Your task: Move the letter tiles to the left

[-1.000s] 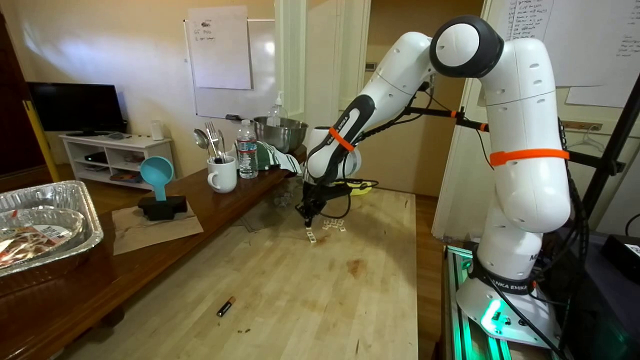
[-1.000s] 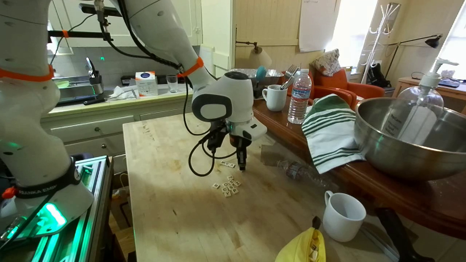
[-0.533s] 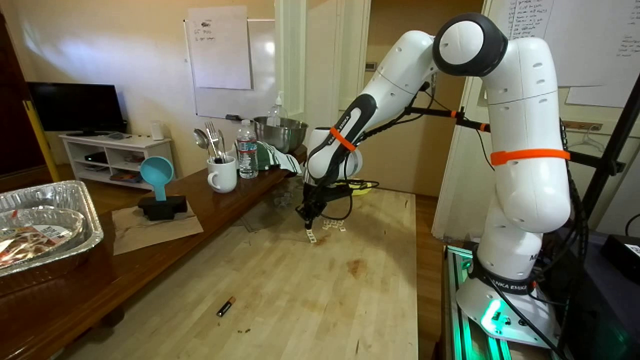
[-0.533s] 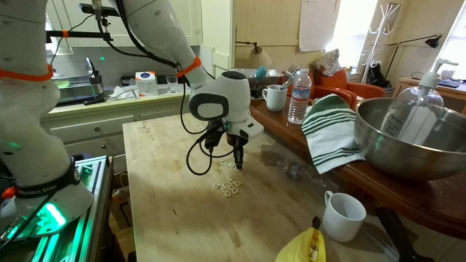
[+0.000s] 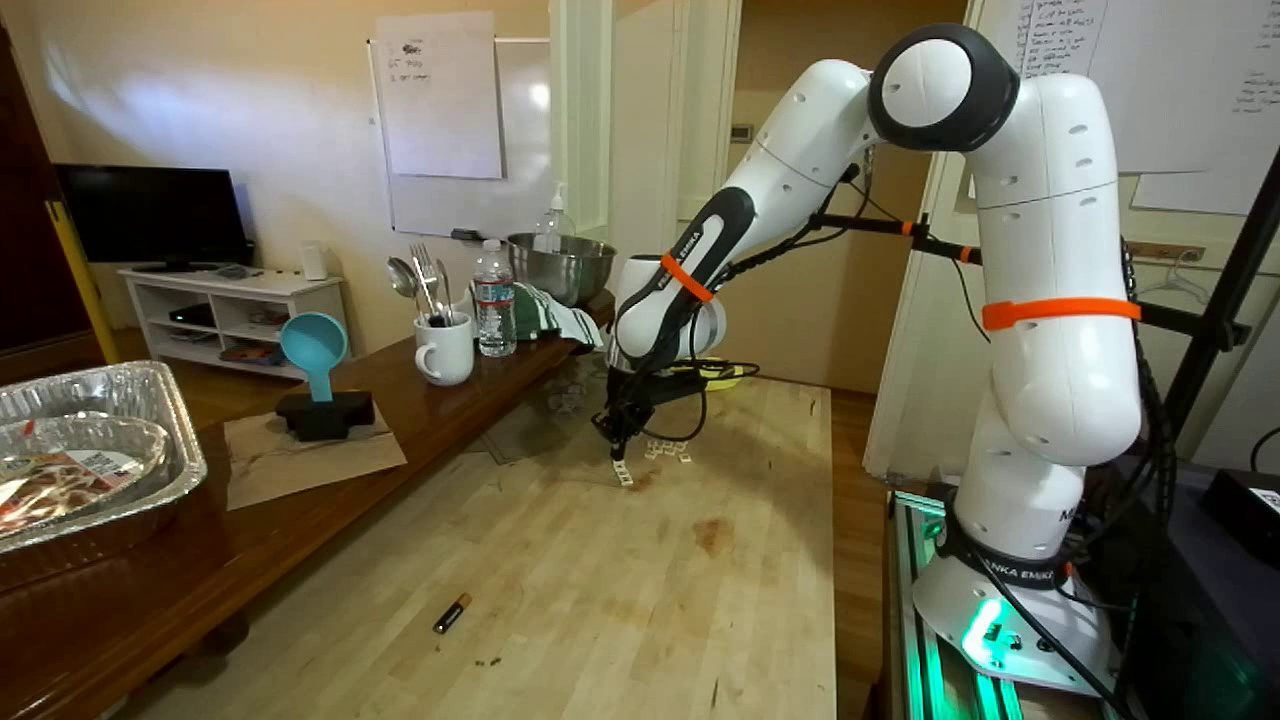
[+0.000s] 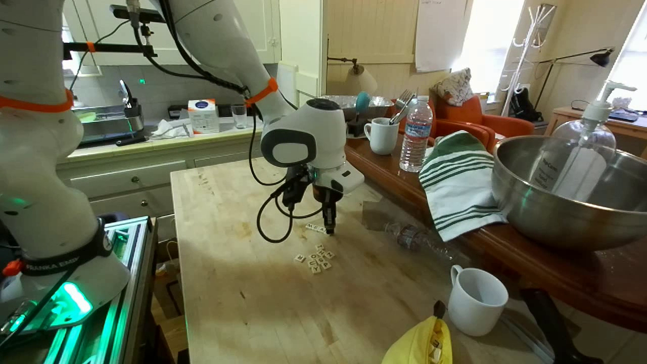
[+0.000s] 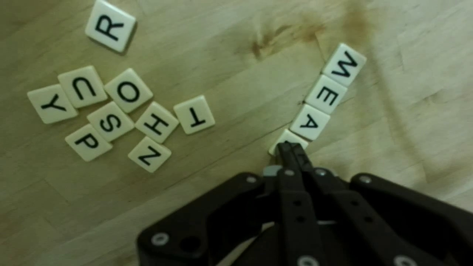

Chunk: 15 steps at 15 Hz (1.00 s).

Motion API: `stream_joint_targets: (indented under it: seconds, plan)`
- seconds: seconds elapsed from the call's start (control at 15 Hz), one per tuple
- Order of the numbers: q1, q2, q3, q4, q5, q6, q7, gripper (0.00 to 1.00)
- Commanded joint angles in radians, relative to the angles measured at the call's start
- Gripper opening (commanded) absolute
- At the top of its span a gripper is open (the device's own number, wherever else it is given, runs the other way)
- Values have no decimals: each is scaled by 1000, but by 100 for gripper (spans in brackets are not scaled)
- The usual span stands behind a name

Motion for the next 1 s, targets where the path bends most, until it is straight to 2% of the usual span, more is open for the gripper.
stream_joint_targets:
  seconds: [0.0,0.93]
  plan:
    - [11,-4,-1,-24,29,-24,-17,0]
    - [36,-44,-28,-35,-22,-25,-8,0]
